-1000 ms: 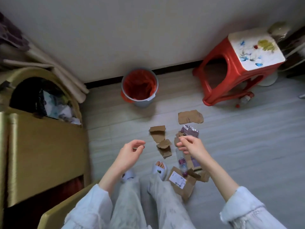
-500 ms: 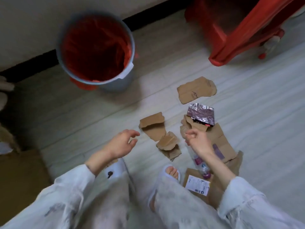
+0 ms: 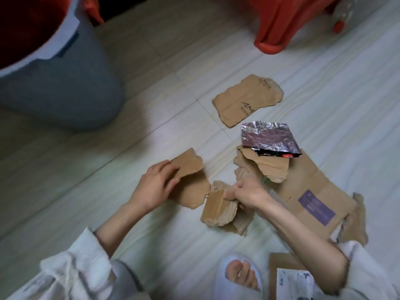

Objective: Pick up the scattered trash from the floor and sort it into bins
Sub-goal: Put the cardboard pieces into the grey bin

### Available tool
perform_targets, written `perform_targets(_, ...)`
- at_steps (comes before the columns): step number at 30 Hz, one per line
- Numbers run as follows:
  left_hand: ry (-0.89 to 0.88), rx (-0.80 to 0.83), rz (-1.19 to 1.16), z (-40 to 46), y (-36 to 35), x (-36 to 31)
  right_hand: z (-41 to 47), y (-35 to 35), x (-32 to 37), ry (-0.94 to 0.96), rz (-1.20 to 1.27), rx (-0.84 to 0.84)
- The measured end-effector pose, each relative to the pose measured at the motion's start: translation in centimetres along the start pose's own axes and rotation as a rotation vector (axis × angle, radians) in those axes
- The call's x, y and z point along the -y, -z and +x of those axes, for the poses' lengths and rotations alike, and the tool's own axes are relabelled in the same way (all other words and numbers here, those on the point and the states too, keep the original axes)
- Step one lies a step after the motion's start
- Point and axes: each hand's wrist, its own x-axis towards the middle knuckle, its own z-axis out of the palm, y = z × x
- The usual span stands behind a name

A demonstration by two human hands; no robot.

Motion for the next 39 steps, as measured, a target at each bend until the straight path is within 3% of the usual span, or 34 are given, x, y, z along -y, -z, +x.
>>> perform_targets(4, 0.014, 0.033, -0.067, 1.2, -1.2, 0.6, 0.6, 1.3, -0.4, 0.067, 0.120, -0.117)
perform_targets(9, 0.155, 0.017, 0.014, 2.0, -1.3, -0.5, -0.2, 1.6, -0.2, 0.126, 0.253, -0.169)
perform_targets(13, 0.224, 0.102, 0.095, 1.4, -1.1, 0.4, -0.8, 1.2, 0.4, 0.185, 0.254, -0.184)
perform_targets(16, 0.193, 0.178, -0.031, 0.9, -0.2, 0.4, -1.1, 0.9, 0.9, 0.228, 0.266, -0.207)
perform_targets(19, 0.091, 0.153, -0.099, 0.4, 2.3, -1.1, -2.6, 1.1, 2.4, 0.318, 0.270, -0.259)
perform_targets(22, -0.008, -0.021, -0.065, -0.2, 6.3, -3.1, -4.3, 2.0, 4.5, 0.434, 0.345, -0.330)
perform_targets(27, -0.185, -0.478, -0.133, -2.8, 14.7, -6.9, -8.0, 4.8, 8.9, 0.687, 0.555, -0.403)
perform_targets(32, -0.361, -0.921, -0.096, -5.8, 22.9, -8.0, -12.3, 6.8, 15.5, 0.975, 0.577, -0.526)
perform_targets(36, -0.283, -1.197, 0.068, -7.4, 27.8, -4.8, -14.7, 6.4, 21.0, 1.187, 0.488, -0.567)
perform_targets(39, -0.089, -1.167, 0.288, -6.5, 28.0, -0.6, -15.1, 4.8, 23.5, 1.252, 0.425, -0.618)
